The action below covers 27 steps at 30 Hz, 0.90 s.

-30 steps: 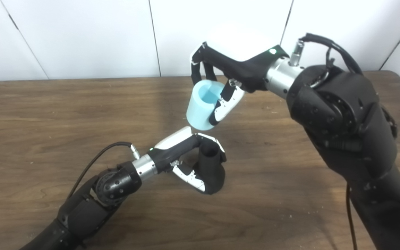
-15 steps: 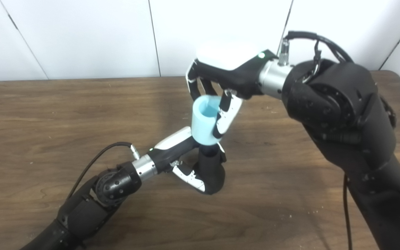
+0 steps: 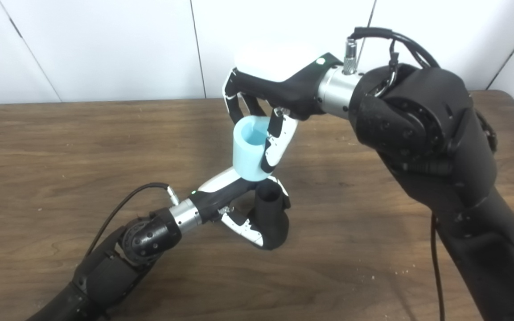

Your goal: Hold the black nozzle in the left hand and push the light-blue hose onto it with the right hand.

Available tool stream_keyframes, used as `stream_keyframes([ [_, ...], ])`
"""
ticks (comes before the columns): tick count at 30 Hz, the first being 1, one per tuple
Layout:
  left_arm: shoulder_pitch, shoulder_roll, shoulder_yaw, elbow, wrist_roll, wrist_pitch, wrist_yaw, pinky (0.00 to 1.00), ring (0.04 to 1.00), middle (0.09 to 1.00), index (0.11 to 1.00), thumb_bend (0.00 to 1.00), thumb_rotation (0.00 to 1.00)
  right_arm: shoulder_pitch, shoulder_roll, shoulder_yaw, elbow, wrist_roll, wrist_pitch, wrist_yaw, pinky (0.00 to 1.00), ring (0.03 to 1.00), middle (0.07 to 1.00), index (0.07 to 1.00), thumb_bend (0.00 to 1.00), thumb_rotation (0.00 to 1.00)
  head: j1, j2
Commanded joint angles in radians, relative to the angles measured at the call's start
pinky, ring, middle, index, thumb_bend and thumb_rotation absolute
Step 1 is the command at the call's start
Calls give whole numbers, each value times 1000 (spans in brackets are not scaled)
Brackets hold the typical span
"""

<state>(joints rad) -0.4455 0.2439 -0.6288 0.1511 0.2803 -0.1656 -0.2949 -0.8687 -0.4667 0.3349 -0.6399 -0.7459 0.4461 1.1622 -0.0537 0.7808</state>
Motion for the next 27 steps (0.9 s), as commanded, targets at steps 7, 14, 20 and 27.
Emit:
stream_keyframes([
  [7, 81, 33, -70, 60, 58, 105, -139, 601, 573, 506, 481, 501, 86, -13, -32, 27, 22, 29, 24, 108, 44, 134, 247, 484, 513, 113, -3, 3],
  [14, 79, 29, -72, 63, 56, 108, -144, 554, 541, 498, 480, 502, 86, -37, -75, 90, 26, 7, 24, 108, 56, 151, 276, 483, 509, 110, -4, 3],
  [20, 80, 33, -73, 49, 60, 121, -147, 543, 533, 496, 481, 502, 86, -47, -103, 128, 29, 26, 24, 108, 58, 155, 279, 483, 508, 109, -4, 6],
  [27, 80, 32, -75, 53, 56, 119, -146, 558, 543, 498, 481, 502, 86, -55, -106, 137, 35, 10, 24, 108, 50, 143, 263, 481, 509, 109, -4, 8],
])
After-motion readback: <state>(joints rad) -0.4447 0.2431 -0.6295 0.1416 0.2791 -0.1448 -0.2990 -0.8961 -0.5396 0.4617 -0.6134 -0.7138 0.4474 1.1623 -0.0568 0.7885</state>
